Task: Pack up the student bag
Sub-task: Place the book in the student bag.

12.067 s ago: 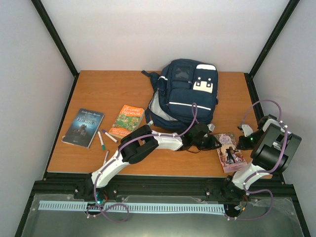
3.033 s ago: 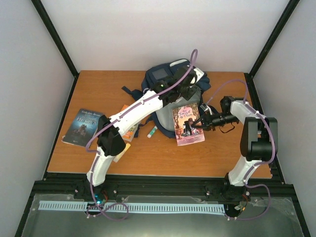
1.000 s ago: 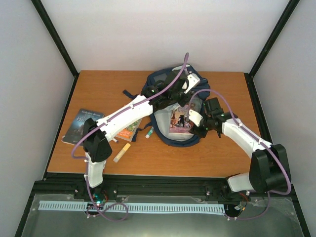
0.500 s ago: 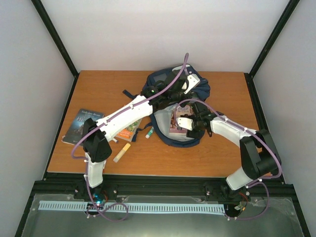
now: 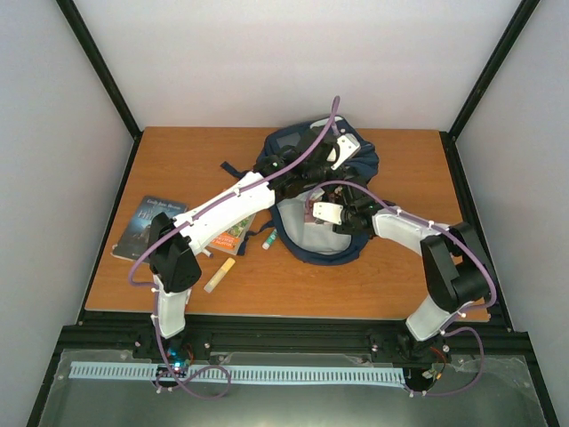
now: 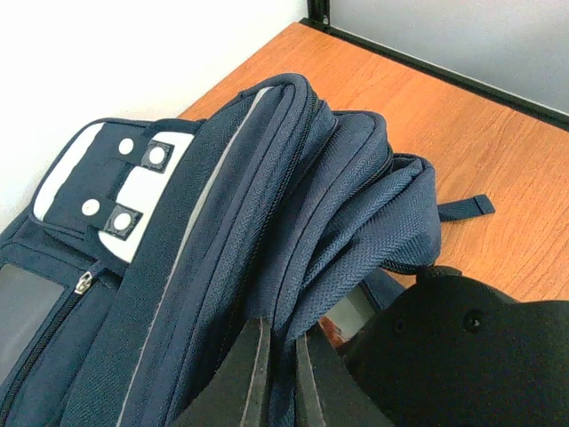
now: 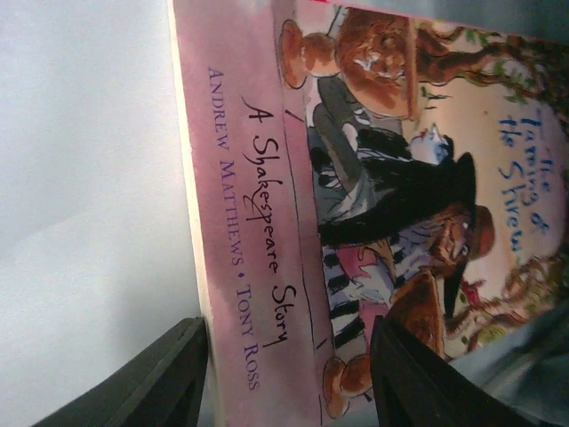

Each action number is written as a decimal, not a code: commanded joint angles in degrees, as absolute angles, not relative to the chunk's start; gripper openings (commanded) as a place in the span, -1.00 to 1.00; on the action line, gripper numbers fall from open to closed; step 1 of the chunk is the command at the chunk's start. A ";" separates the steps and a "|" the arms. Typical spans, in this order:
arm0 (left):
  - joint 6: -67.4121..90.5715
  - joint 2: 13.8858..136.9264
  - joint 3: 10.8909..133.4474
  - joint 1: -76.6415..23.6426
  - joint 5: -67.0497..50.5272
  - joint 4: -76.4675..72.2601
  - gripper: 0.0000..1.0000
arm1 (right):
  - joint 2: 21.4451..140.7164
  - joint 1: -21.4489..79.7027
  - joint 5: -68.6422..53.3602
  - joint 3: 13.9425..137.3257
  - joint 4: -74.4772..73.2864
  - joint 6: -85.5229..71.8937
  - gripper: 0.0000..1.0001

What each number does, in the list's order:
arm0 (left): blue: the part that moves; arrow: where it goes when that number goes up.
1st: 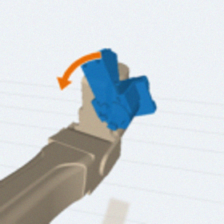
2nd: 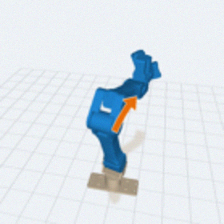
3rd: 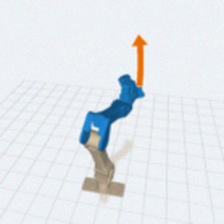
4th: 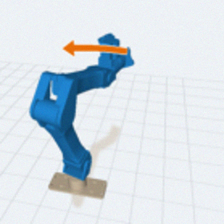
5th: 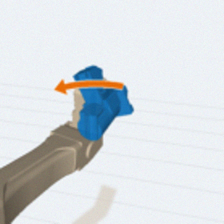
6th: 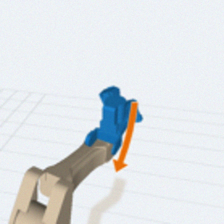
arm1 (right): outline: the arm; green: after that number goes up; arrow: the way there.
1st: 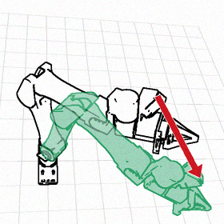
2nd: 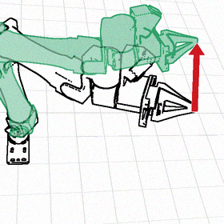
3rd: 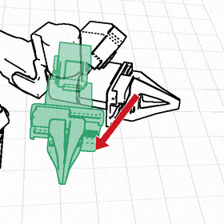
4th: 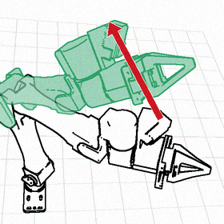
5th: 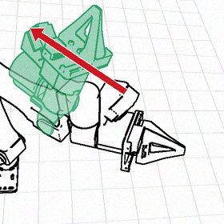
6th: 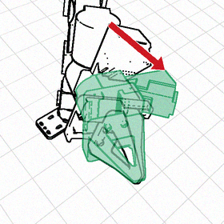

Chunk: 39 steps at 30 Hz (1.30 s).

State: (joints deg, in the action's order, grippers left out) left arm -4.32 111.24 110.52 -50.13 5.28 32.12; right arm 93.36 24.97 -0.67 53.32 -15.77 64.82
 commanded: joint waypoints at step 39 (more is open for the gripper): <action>1.35 114.76 102.13 -50.27 -3.26 28.34 -0.88 | 52.63 25.93 -20.48 39.90 -50.90 57.92 0.18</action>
State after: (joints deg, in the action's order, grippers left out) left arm -1.98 112.86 105.80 -50.09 0.12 31.90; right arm 56.36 25.54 -15.09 39.35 -38.39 61.78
